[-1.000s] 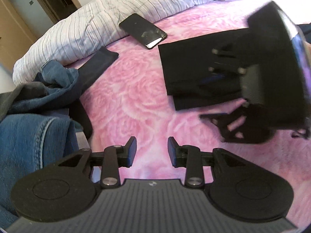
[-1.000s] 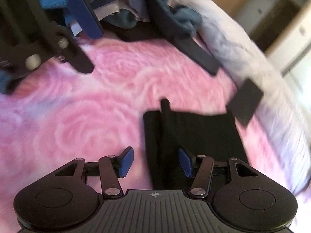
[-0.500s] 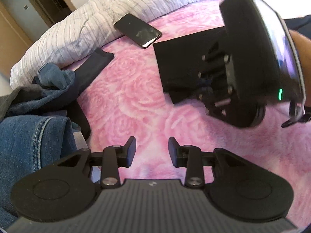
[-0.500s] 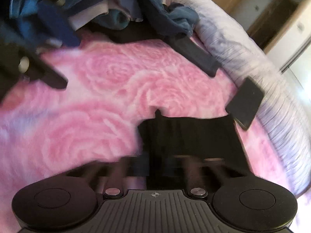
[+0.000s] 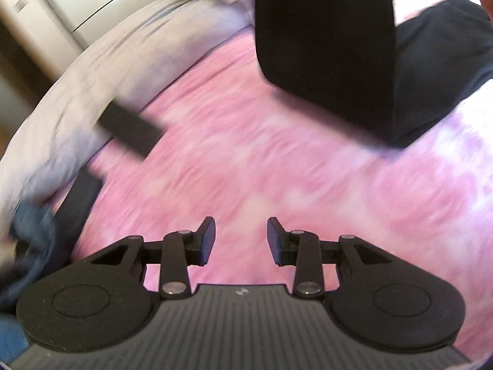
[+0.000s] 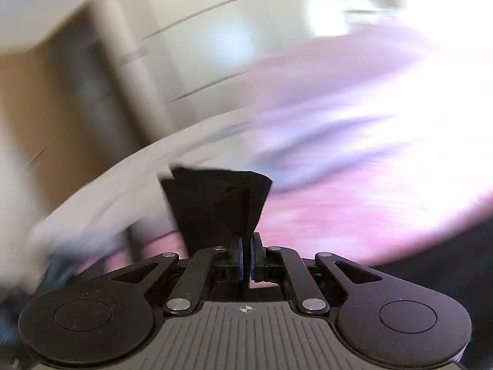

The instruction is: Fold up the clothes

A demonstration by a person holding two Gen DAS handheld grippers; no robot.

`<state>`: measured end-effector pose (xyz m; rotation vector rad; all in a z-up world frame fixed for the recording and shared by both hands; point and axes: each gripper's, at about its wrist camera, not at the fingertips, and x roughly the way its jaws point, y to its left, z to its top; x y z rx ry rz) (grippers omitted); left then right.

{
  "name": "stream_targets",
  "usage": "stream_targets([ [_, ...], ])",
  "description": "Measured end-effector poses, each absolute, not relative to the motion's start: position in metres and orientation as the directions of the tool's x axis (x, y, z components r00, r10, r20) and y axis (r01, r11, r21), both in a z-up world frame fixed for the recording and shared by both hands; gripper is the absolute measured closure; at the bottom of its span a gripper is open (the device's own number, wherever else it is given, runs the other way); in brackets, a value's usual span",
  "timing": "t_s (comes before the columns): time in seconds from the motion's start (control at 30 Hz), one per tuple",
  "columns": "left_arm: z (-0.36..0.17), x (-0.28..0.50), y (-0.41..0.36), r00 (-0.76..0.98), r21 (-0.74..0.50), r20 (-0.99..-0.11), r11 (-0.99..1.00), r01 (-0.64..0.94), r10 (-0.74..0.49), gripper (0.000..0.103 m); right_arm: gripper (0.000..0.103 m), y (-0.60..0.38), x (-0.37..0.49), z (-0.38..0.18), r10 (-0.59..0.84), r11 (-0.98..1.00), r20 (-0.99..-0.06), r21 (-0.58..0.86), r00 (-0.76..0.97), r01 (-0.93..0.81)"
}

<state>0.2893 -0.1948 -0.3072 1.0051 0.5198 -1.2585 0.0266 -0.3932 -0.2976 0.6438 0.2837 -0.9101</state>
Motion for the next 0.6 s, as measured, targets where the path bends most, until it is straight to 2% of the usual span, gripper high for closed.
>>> stream_targets([
  [0.1,-0.309,0.253,-0.225,0.210,0.317,-0.806,-0.103,0.943,-0.554,0.067,0.100,-0.415,-0.047,-0.352,-0.645,0.208,-0.619,0.423,0.448,0.882],
  [0.27,-0.313,0.196,-0.266,0.122,0.318,-0.807,-0.252,0.914,-0.578,0.067,0.100,-0.436,-0.094,-0.408,-0.542,0.099,-0.710,0.478,0.450,0.873],
  [0.6,-0.321,0.146,-0.327,0.064,0.347,-0.806,-0.383,0.856,-0.589,0.064,0.100,-0.429,-0.121,-0.404,-0.517,0.044,-0.704,0.547,0.488,0.836],
])
